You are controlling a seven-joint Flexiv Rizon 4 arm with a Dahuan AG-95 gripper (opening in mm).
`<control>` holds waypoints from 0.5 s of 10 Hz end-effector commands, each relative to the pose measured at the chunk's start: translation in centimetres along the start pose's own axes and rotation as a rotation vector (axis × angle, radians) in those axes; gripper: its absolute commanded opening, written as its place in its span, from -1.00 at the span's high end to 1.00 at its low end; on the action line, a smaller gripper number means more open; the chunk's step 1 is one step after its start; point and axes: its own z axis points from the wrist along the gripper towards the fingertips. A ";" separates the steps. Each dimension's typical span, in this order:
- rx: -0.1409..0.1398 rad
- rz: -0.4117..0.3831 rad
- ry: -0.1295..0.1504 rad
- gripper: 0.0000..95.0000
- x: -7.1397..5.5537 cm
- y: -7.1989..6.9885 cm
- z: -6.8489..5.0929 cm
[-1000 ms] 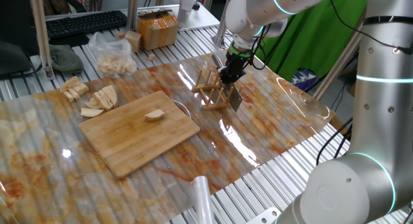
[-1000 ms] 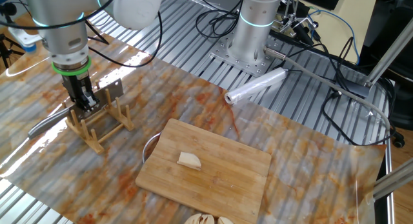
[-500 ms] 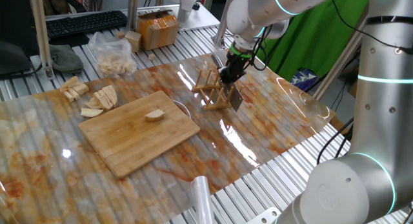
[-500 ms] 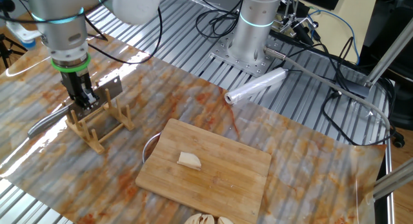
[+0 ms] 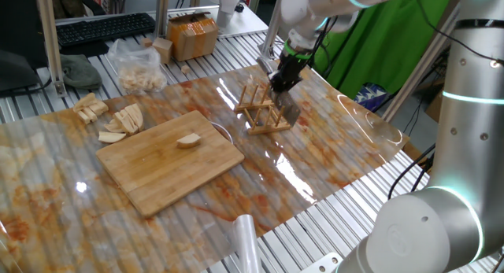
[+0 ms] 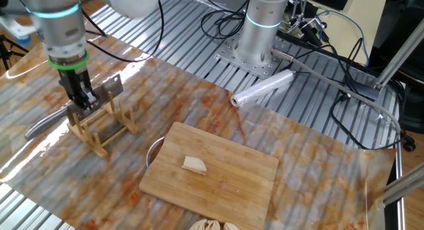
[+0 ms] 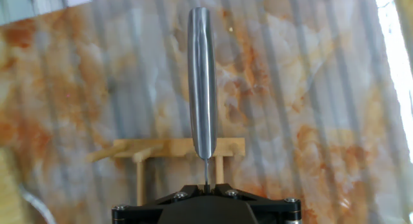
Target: Slice the lotus root
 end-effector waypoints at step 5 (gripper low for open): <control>-0.024 -0.050 0.009 1.00 1.3 2.4 -5.2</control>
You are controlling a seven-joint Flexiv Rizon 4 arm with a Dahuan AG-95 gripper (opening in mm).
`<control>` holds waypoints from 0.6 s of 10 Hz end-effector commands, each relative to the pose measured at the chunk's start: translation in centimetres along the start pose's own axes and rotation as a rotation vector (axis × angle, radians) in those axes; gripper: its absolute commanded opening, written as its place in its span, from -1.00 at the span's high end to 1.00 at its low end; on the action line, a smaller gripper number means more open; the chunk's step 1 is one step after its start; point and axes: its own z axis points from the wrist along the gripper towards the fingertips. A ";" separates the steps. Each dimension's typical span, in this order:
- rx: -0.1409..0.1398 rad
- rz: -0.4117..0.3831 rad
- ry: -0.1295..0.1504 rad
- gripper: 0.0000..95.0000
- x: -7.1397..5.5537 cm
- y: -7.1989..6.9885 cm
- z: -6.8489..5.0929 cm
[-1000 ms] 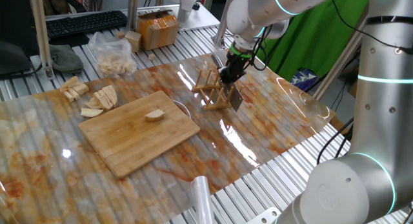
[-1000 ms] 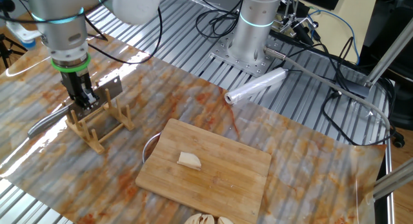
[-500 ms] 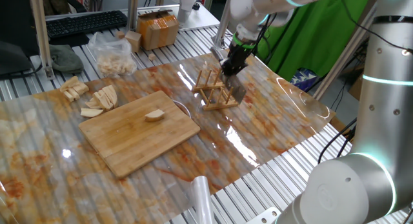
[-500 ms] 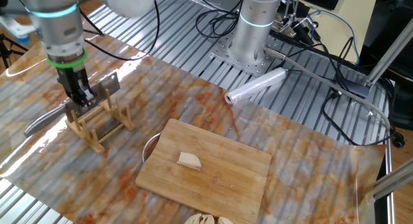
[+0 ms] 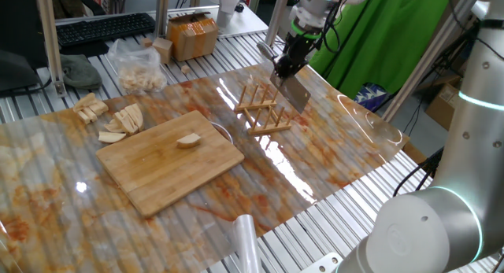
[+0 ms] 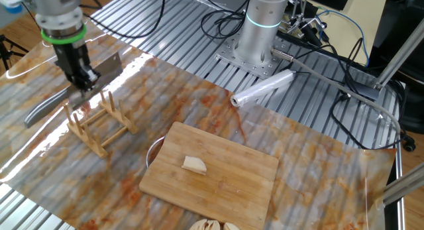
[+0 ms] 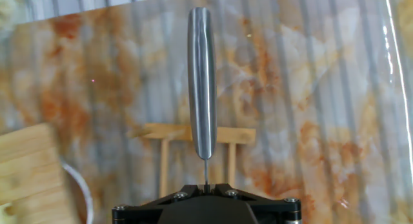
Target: Slice the lotus root
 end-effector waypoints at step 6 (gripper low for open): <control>-0.038 0.132 0.008 1.00 2.4 9.5 -2.8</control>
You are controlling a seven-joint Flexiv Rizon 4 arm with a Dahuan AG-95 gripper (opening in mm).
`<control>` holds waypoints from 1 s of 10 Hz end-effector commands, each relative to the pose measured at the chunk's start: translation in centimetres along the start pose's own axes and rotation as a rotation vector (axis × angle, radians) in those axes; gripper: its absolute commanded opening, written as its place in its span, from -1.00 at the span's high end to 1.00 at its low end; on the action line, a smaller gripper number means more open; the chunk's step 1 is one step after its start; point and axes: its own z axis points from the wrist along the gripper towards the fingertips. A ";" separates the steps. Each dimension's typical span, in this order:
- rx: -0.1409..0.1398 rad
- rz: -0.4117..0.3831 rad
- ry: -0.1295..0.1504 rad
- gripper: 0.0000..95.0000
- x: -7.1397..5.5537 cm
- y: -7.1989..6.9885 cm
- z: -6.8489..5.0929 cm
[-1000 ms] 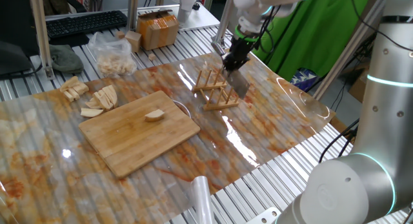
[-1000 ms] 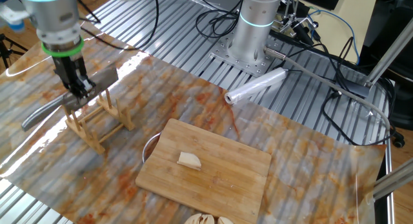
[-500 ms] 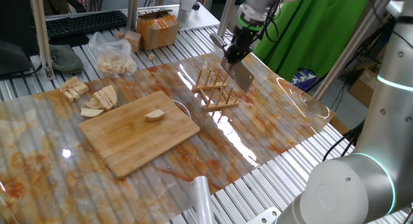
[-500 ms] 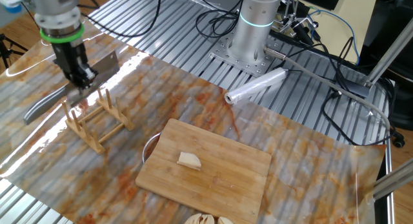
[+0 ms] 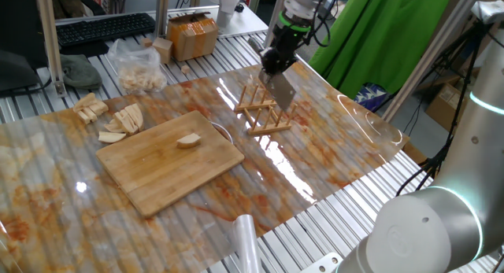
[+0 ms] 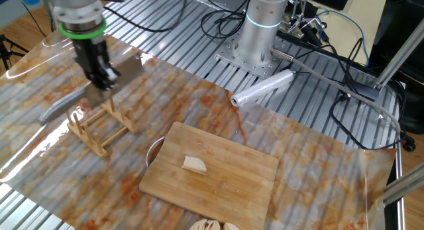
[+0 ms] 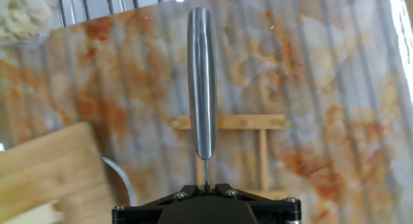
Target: Slice the lotus root
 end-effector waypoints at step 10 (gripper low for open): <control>-0.005 0.090 -0.019 1.00 6.1 9.8 2.8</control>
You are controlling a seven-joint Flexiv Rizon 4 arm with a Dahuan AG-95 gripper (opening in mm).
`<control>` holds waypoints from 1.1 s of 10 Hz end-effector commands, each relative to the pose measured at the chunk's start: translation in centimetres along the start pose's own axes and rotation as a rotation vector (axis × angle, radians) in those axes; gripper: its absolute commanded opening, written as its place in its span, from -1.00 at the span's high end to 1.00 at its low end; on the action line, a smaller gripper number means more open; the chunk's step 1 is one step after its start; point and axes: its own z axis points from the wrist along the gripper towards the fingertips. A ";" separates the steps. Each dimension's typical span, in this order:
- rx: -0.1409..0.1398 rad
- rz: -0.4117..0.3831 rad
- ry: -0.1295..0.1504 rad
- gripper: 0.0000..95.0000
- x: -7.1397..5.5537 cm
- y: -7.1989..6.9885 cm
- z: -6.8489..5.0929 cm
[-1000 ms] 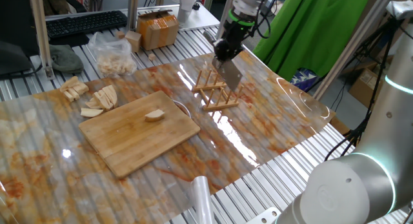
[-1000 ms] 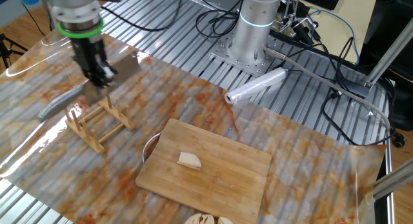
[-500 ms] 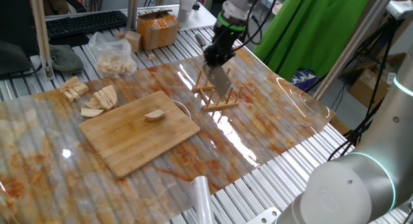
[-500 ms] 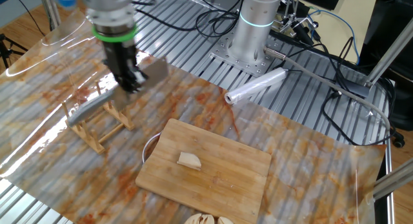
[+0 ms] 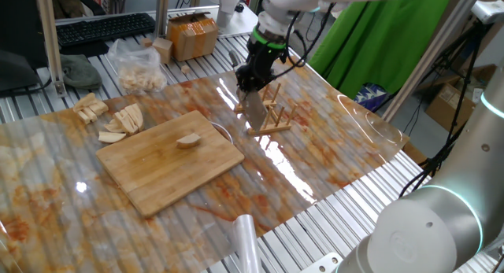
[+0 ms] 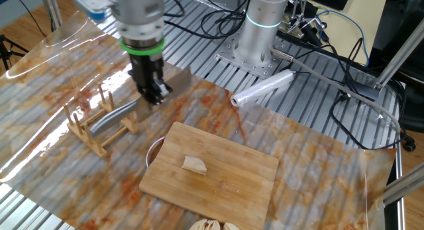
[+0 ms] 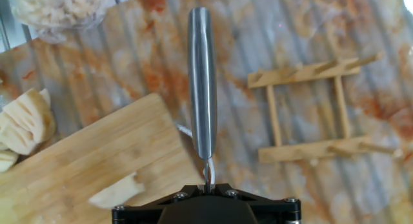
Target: Slice the lotus root
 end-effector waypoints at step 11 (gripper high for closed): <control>0.031 -0.167 0.010 1.00 0.7 1.0 1.2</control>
